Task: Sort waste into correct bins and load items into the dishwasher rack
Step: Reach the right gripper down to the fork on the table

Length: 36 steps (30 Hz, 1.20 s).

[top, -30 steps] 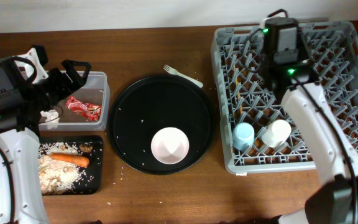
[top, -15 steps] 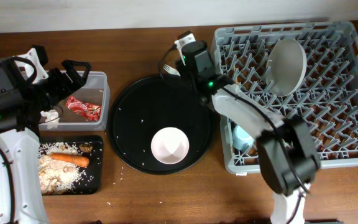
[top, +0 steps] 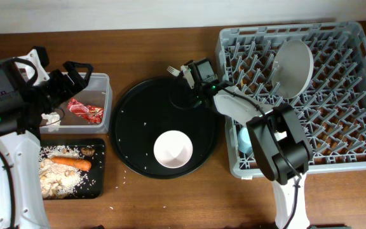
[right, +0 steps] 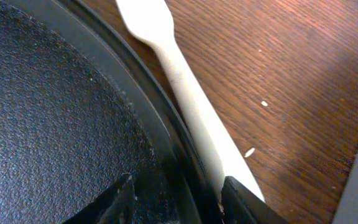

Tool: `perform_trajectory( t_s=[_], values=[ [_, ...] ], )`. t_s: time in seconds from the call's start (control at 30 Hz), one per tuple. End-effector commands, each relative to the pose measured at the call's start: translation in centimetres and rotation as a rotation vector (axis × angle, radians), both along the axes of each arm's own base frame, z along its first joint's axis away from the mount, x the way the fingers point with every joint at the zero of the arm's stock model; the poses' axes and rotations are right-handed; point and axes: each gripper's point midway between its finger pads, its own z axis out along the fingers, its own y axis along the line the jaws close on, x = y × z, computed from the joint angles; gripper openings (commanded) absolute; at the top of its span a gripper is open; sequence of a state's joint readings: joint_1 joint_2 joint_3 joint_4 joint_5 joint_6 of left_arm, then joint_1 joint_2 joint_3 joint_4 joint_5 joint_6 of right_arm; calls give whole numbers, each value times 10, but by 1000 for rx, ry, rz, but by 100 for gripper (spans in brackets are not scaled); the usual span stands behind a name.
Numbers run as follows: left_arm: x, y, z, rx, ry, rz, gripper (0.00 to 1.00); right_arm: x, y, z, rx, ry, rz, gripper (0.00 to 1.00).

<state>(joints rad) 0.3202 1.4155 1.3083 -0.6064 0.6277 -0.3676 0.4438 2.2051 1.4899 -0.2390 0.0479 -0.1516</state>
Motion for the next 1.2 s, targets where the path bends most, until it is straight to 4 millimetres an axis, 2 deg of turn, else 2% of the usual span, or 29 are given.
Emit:
perform_trajectory(
  t_s=[0.0,0.03,0.07,0.13,0.2,0.23,0.3,0.37,0.43,0.5,0.57,0.7,0.8,0.97,1.03,1.17],
  values=[
    [-1,0,5,-1,-11,4,99,-11,26,10,50,16,58,48],
    [-1,0,5,-1,-11,4,99,-7,30,33,76,-20,64,48],
    [-1,0,5,-1,-11,4,99,-4,35,71,129,-66,54,48],
    [-1,0,5,0,-10,5,99,-7,36,115,170,-120,64,48],
    [-1,0,5,-1,-11,4,99,3,26,136,189,-176,42,48],
    [-1,0,5,-1,-11,4,99,9,19,136,191,-187,27,47],
    [-1,0,5,0,-10,5,99,27,4,132,200,-219,-8,45],
    [-1,0,5,-1,-11,4,99,48,10,130,144,-337,84,45],
    [-1,0,5,-1,-11,4,99,55,11,124,142,-359,91,45],
    [-1,0,5,0,-10,5,99,64,10,101,140,-356,83,52],
    [-1,0,5,-1,-11,4,99,69,11,70,133,-334,82,53],
    [-1,0,5,-1,-10,4,99,65,11,20,114,-258,89,54],
    [-1,0,5,-1,-10,5,99,55,25,17,172,-212,150,54],
    [-1,0,5,-1,-10,5,99,32,16,-12,128,-71,146,54],
    [-1,0,5,-1,-10,4,99,31,16,-17,125,-64,145,55],
    [-1,0,5,-1,-10,4,99,40,18,-13,140,-109,146,56]
  ],
)
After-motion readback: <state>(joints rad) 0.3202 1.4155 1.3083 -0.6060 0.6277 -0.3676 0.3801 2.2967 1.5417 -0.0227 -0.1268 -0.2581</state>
